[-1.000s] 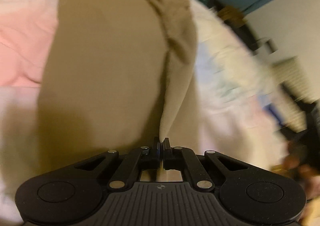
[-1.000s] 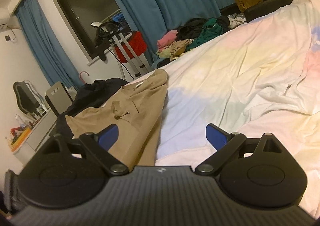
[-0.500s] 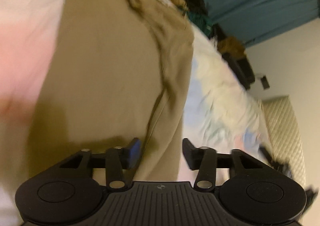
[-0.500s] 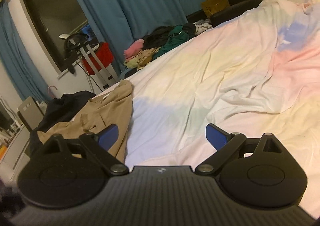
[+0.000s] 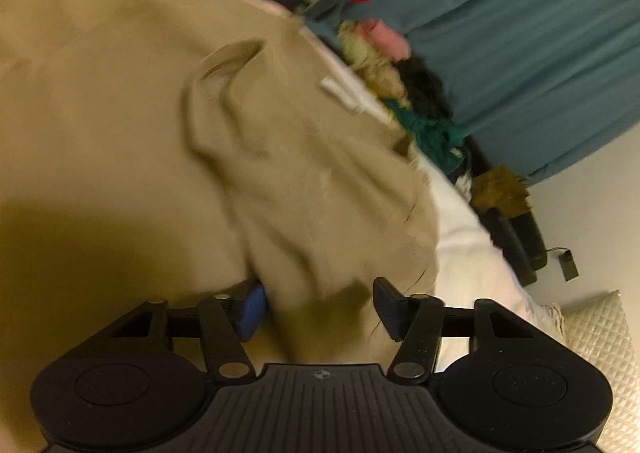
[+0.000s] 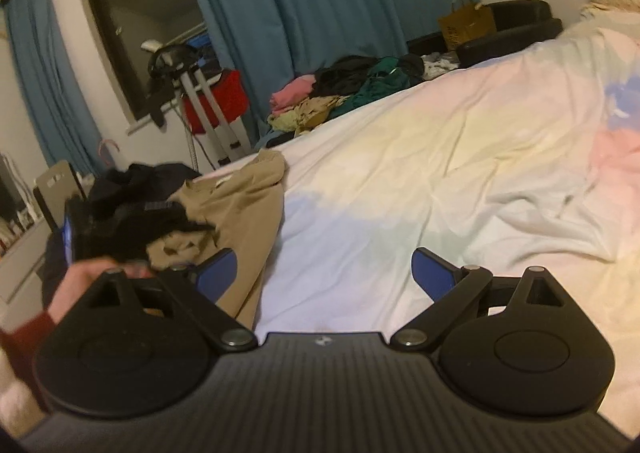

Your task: Fold clothes

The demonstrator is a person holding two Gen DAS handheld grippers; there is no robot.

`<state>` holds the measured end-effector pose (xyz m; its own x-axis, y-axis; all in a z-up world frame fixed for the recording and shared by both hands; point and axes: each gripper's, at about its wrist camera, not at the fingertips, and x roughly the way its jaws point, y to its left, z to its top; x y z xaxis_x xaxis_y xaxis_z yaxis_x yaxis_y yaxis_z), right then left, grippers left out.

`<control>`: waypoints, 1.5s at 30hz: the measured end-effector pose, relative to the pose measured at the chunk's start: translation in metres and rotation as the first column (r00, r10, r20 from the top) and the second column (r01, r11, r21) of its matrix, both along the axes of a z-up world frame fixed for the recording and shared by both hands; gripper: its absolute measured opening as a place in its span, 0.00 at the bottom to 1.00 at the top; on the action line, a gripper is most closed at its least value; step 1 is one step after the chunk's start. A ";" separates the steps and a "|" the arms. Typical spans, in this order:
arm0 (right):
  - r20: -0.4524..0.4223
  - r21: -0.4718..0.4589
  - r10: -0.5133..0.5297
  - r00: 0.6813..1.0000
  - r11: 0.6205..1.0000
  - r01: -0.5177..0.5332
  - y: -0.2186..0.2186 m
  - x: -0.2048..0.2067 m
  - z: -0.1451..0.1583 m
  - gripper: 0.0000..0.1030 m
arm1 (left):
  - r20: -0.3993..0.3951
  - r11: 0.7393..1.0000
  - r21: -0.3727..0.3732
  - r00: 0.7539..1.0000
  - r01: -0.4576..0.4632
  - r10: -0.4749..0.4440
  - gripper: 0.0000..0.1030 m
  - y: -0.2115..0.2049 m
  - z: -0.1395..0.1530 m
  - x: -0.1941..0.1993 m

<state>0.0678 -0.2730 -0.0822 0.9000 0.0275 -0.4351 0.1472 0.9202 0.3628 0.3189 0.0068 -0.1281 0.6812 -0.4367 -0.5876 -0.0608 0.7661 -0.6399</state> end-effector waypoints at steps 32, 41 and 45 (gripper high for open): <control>0.152 -0.106 0.092 0.984 0.991 -0.076 0.020 -0.026 0.035 0.93 | 0.352 0.818 0.575 0.899 0.010 -0.259 0.98 -0.019 0.116 -0.270; 0.238 -0.156 0.154 0.959 0.981 -0.119 0.034 -0.090 0.061 0.93 | 0.385 0.805 0.593 0.879 -0.001 -0.283 1.00 0.000 0.116 -0.339; 0.226 -0.177 0.158 0.961 0.977 -0.119 0.038 -0.088 0.059 0.93 | 0.386 0.822 0.570 0.886 -0.010 -0.257 1.00 0.009 0.116 -0.340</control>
<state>-0.0203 -0.2348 -0.0234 0.9699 0.1069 -0.2187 -0.0582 0.9741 0.2183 -0.0212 0.0161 -0.0116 0.8800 -0.2351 -0.4126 0.2352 0.9706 -0.0513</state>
